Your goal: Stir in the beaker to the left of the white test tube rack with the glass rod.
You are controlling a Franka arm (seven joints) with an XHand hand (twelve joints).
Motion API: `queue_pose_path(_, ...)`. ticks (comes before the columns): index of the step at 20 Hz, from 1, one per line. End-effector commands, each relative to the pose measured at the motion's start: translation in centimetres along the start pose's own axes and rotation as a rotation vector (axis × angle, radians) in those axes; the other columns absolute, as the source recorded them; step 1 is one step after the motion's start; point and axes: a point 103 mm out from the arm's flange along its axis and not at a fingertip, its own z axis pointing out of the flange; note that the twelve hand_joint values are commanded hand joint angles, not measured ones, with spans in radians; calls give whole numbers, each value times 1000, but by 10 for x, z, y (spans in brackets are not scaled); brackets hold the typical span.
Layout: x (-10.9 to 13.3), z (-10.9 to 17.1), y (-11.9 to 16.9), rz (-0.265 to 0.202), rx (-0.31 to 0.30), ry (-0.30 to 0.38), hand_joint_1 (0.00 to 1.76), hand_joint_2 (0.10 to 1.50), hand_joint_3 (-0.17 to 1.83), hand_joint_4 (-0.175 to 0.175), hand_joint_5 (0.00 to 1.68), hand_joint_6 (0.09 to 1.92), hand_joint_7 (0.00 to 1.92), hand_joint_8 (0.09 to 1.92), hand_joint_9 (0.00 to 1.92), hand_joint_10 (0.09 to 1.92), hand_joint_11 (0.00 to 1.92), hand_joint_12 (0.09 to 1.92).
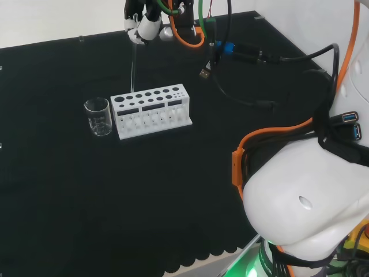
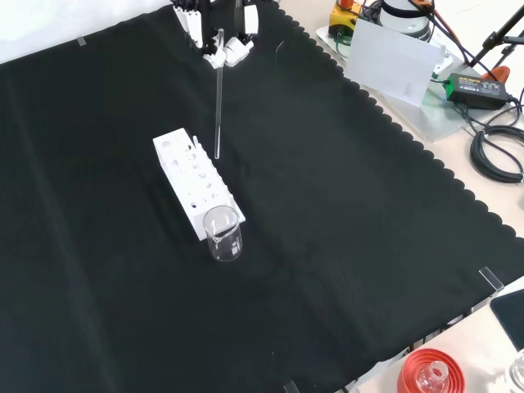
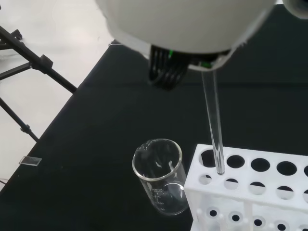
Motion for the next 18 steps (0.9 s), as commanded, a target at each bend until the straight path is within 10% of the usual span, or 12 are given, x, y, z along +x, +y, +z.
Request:
queue_pose_path(1,-5,-3,-6,-9,-7,20,1337,440,1034,-175,1252,735,1426,778,1904,94,1700,504)
queue_pose_path(18,-2,-4,-2,-25,-3,0,1337,430,1049,-175,1255,742,1431,776,1907,96,1700,507)
